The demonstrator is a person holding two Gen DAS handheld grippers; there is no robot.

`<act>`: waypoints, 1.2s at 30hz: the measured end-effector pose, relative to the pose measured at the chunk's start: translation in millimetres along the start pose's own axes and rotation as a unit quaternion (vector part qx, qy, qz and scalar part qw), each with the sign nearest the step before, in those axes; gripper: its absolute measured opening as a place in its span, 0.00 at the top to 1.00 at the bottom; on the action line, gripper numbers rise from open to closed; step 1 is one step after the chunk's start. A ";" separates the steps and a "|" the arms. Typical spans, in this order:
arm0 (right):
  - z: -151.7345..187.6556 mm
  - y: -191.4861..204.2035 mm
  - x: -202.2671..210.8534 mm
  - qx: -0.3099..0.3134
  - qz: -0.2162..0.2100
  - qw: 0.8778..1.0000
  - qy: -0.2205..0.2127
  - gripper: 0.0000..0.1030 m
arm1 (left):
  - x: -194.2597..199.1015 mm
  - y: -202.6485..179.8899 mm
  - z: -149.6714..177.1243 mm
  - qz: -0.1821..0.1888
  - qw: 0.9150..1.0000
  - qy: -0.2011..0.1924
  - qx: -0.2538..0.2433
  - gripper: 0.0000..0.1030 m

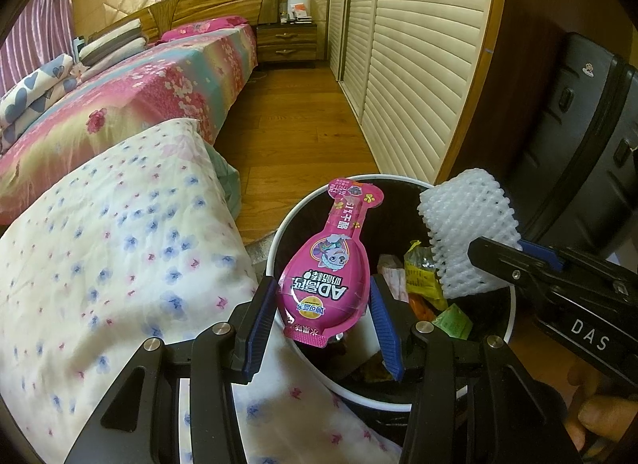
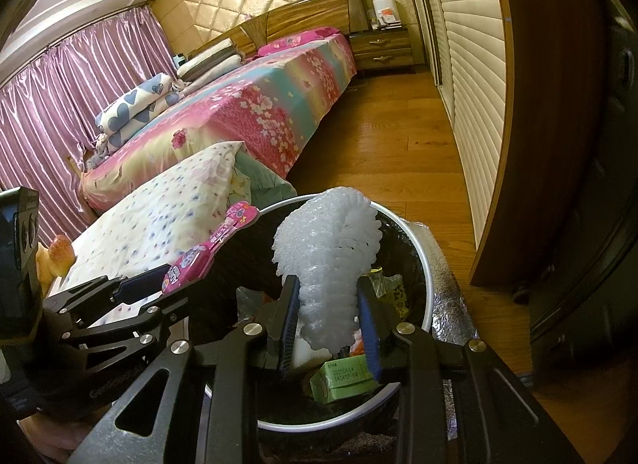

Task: Collect trash
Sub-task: 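Hold both items over the bin opening and lower them inside, then open both tools over the bin to drop the bubble wrap and wrapper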

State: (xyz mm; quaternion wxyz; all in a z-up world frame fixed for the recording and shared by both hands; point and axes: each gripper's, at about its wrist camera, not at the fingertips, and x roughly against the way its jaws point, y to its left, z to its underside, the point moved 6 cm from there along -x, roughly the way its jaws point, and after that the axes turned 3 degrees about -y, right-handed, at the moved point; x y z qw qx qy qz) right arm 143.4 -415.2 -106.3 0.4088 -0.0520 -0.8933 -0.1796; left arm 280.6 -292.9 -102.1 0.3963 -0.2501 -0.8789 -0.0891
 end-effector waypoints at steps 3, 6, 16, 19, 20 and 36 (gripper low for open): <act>1.2 -0.5 -1.4 -0.003 0.001 1.000 0.003 0.70 | -0.8 -1.5 0.1 0.007 1.000 0.005 0.001 0.55; 0.7 -1.2 -2.3 -0.007 -0.001 1.000 0.005 0.60 | 0.6 -1.7 -0.9 0.008 1.000 0.006 0.005 0.52; -0.4 -3.8 17.1 -0.029 0.001 0.999 -0.018 0.38 | 39.0 24.2 13.1 -0.005 0.999 -0.021 0.041 0.42; 1.8 5.4 31.9 -0.032 -0.006 0.999 -0.034 0.27 | 61.0 35.9 26.4 -0.003 0.997 -0.035 0.070 0.37; 2.7 8.1 36.2 -0.033 -0.008 0.999 -0.040 0.25 | 68.2 38.9 31.1 -0.004 0.996 -0.040 0.077 0.37; 43.1 91.9 82.8 0.026 -0.048 0.993 -0.101 0.11 | 205.0 88.9 123.8 -0.081 0.975 -0.144 0.149 0.27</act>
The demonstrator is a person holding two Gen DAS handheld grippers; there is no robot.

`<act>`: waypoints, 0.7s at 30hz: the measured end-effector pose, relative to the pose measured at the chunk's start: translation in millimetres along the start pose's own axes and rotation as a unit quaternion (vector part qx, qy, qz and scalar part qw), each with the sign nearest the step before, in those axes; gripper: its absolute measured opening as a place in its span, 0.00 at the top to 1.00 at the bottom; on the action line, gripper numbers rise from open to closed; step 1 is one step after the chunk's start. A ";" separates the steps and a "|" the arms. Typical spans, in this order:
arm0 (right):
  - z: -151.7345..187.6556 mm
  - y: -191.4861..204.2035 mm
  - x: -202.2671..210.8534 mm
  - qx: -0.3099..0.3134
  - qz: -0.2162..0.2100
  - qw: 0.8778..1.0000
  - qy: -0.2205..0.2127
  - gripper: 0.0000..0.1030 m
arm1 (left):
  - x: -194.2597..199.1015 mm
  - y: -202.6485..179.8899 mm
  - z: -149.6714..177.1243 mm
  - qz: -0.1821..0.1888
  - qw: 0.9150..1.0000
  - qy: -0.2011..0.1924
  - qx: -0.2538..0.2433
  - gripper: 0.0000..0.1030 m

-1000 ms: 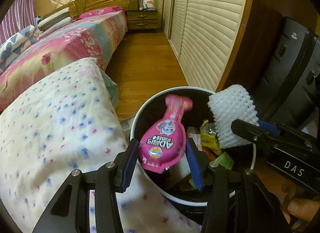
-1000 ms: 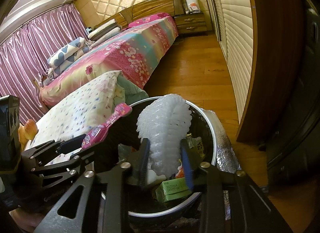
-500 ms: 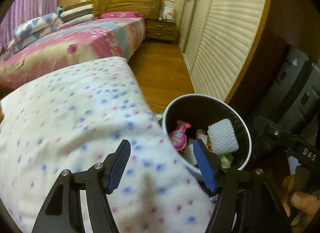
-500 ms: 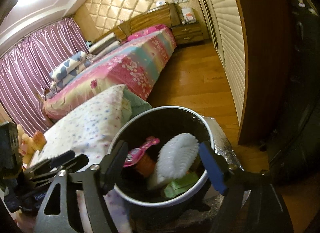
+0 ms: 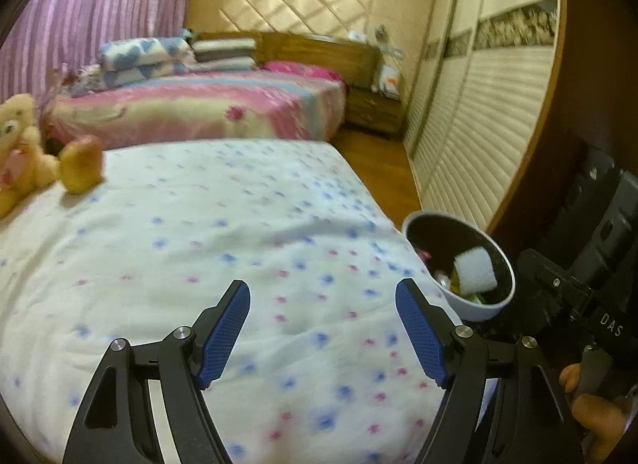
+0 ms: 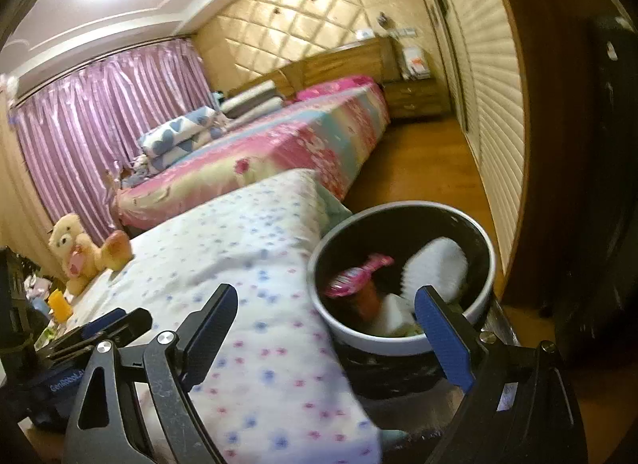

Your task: Collect trash

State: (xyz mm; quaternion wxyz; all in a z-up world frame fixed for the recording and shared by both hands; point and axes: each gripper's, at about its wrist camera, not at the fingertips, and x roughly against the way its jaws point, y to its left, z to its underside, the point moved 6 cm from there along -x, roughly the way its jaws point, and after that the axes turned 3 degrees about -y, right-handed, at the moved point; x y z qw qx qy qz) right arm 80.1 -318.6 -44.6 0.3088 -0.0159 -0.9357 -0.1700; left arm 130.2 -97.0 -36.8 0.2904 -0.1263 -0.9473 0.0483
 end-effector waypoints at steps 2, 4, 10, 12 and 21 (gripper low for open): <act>-6.6 15.5 8.3 0.019 -0.003 1.000 -0.017 0.11 | 19.5 7.4 -4.2 -0.012 1.000 -0.027 0.001 0.25; -14.5 28.6 17.6 0.036 -0.004 0.999 -0.040 0.09 | 35.2 12.7 -6.7 -0.028 0.998 -0.053 0.001 0.12; -14.8 52.9 25.7 0.081 0.002 0.994 -0.079 0.00 | 69.3 27.9 8.3 -0.082 0.991 -0.102 0.008 0.01; -6.7 56.1 20.5 0.086 0.007 0.993 -0.082 0.00 | 72.0 29.1 14.7 -0.090 0.990 -0.107 0.004 0.01; 12.1 58.5 13.8 0.088 0.002 0.993 -0.081 0.00 | 68.0 21.4 24.1 -0.116 0.985 -0.123 -0.027 0.00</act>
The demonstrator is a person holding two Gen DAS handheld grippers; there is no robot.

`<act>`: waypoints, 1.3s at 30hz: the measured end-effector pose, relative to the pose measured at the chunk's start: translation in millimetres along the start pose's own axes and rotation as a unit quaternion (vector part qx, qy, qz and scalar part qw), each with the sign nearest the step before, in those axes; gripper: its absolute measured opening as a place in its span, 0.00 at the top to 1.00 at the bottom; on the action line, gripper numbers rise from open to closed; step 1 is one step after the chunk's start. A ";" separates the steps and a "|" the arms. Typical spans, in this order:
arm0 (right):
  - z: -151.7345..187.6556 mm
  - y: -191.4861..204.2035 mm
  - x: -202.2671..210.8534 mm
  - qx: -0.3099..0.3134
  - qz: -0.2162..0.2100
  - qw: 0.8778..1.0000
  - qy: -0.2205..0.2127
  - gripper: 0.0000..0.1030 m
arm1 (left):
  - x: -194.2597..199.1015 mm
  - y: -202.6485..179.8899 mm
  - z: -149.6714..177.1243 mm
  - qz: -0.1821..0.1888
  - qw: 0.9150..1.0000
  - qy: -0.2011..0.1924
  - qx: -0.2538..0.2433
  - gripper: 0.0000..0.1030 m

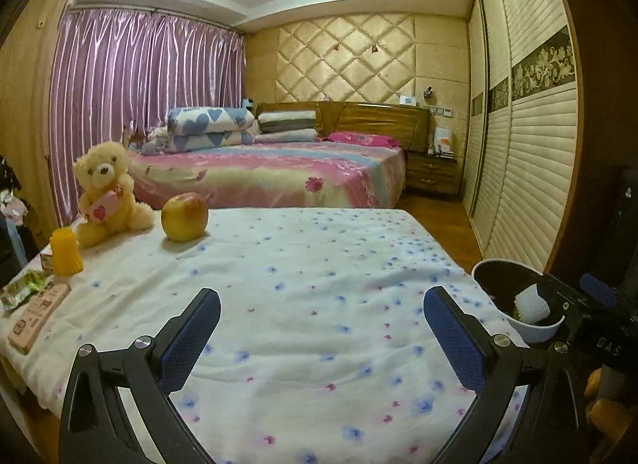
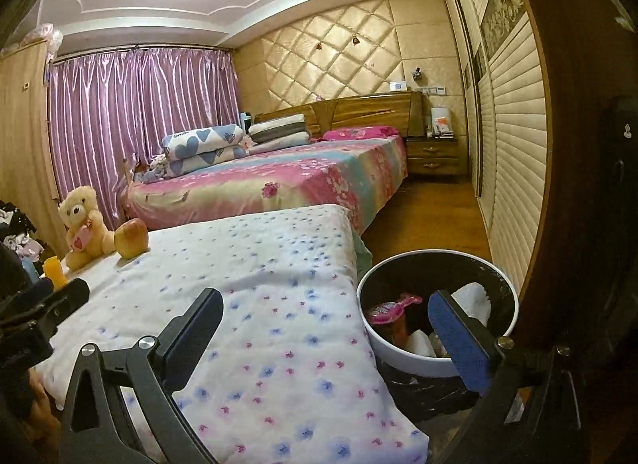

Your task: Collect trash

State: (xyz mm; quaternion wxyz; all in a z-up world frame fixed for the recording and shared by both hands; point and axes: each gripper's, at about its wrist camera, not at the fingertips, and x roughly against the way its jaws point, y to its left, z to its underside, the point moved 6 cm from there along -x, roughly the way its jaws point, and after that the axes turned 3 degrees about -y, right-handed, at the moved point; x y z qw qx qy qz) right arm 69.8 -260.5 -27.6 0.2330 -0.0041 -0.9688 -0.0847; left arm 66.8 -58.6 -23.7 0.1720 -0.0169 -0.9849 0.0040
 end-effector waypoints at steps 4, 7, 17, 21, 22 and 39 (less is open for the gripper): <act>1.9 -1.9 1.4 -0.004 0.001 1.000 -0.001 0.00 | -0.5 -2.8 2.6 -0.003 1.000 0.003 -0.010 0.00; 2.2 -0.8 2.7 -0.001 0.003 1.000 -0.001 0.00 | -0.8 -0.4 2.5 0.000 1.000 0.003 -0.006 0.00; 4.8 5.7 1.8 0.013 0.004 1.000 0.000 0.00 | -5.3 7.8 4.0 -0.008 1.000 0.003 -0.001 0.00; 3.5 7.5 2.9 0.014 0.002 1.000 -0.003 0.00 | -5.3 9.8 3.6 -0.010 1.000 0.001 0.001 0.00; 3.6 8.2 3.3 0.014 0.001 1.000 -0.004 0.00 | -5.0 10.4 3.7 -0.011 1.000 0.000 0.002 0.00; 2.1 15.2 5.4 0.018 -0.010 1.000 -0.005 0.00 | -4.0 13.9 7.0 -0.008 1.000 -0.008 0.003 0.01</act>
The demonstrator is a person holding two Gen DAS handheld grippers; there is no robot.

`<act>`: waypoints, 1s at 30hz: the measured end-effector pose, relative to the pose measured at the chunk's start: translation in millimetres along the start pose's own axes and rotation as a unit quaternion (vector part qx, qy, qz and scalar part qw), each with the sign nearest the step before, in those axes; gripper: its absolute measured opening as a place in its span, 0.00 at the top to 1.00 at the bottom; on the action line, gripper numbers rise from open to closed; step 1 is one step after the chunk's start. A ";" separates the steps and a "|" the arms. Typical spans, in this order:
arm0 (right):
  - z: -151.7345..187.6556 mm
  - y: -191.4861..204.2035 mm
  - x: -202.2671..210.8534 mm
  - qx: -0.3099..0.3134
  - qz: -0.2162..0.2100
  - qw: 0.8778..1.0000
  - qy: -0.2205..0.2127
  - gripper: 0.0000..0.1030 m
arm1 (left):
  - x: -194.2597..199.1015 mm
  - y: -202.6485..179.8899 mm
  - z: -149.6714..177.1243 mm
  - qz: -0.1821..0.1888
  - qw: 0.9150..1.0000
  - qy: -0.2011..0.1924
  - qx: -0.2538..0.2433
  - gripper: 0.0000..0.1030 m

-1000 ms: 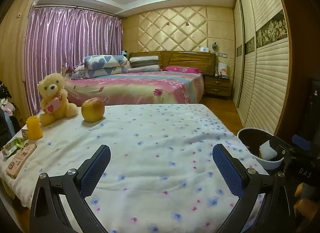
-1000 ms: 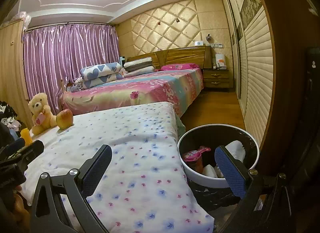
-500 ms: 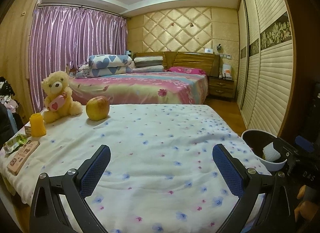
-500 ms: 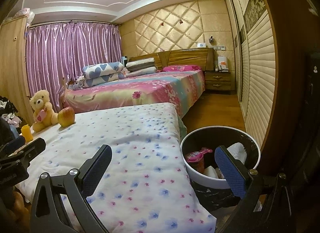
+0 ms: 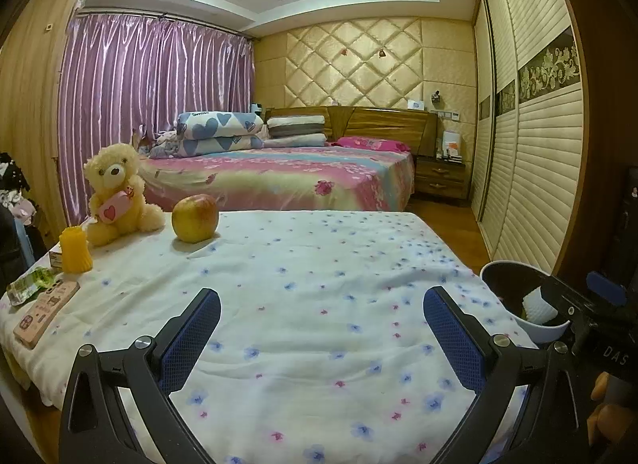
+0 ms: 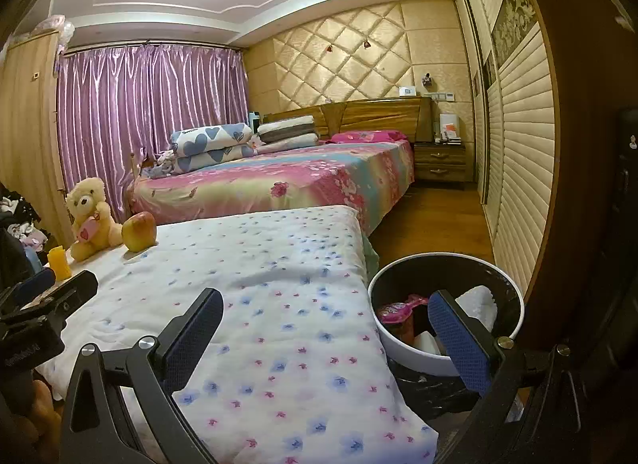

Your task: Collect trash

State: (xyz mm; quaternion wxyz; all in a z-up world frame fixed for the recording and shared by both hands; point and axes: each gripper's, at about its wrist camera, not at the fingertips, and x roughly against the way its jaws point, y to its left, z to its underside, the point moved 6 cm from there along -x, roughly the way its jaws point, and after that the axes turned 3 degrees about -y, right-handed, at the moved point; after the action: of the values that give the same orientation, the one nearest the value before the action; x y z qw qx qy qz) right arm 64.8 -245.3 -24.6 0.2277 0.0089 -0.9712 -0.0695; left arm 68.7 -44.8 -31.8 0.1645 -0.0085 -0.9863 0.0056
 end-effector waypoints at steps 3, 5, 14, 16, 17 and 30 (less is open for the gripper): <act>-0.8 0.7 0.6 0.001 -0.001 1.000 -0.001 0.00 | 0.0 0.7 -0.6 0.001 1.000 0.000 0.000 0.01; -0.5 0.9 0.4 0.000 -0.002 1.000 0.000 0.00 | -0.4 0.8 -0.5 0.001 1.000 0.000 0.000 0.01; -1.6 2.7 0.4 0.001 -0.003 1.000 -0.001 0.00 | -0.7 2.3 -0.5 0.003 1.000 0.001 0.001 0.01; -1.9 3.1 0.7 0.001 -0.003 1.000 -0.002 0.00 | -0.9 2.4 -0.4 0.003 1.000 0.001 0.000 0.01; -1.9 3.1 0.7 0.001 -0.003 1.000 -0.002 0.00 | -1.1 2.4 -0.3 0.003 1.000 0.001 0.000 0.01; -2.0 4.6 0.9 0.002 -0.003 1.000 -0.001 0.00 | -1.7 1.3 0.6 0.006 1.000 0.003 -0.001 0.01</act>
State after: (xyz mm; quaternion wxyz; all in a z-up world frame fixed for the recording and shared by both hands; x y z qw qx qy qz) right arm 64.9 -241.0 -21.8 0.2262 0.0118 -0.9716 -0.0682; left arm 70.1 -43.5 -32.9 0.1678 -0.0145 -0.9857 0.0053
